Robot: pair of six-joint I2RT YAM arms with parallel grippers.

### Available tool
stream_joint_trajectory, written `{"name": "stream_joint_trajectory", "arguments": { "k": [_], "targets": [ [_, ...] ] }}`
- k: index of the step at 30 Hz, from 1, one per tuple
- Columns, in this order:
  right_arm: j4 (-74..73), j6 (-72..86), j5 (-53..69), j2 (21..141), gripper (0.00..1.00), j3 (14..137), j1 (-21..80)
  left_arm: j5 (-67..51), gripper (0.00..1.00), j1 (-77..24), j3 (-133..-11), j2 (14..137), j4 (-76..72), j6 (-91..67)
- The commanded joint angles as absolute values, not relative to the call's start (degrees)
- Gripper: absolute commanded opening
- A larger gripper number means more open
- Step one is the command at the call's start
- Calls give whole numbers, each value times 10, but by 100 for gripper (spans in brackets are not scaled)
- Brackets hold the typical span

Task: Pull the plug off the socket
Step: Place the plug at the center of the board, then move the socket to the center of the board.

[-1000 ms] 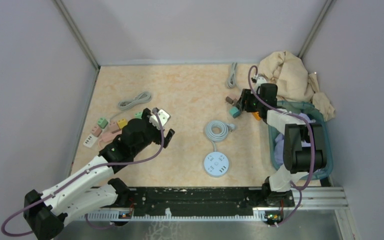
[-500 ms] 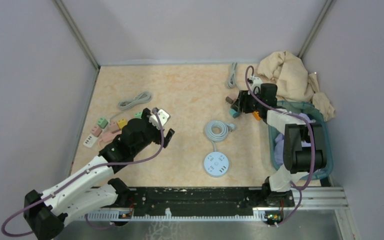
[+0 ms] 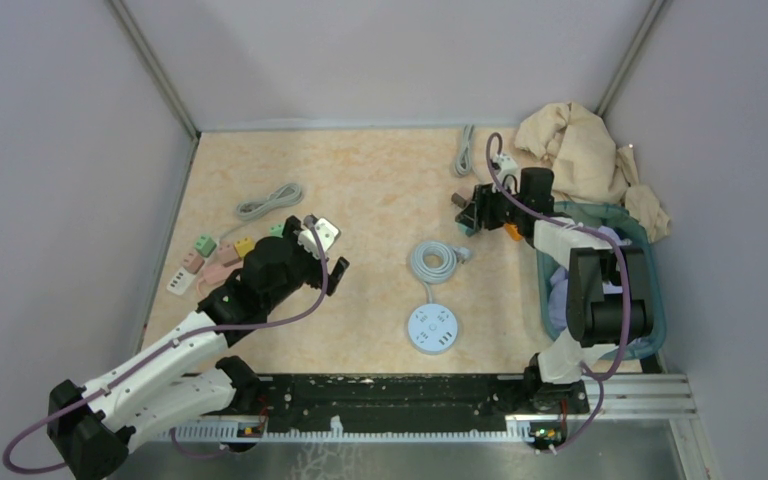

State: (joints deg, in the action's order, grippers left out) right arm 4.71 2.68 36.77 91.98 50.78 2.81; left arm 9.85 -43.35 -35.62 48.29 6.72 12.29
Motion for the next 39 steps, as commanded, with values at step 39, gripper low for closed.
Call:
{"name": "stream_joint_trajectory", "arguments": {
  "k": [39],
  "targets": [
    [-174, -292, 233, 958, 60, 622, 189, 89, 100, -430, -349, 489, 58, 129]
  ]
}}
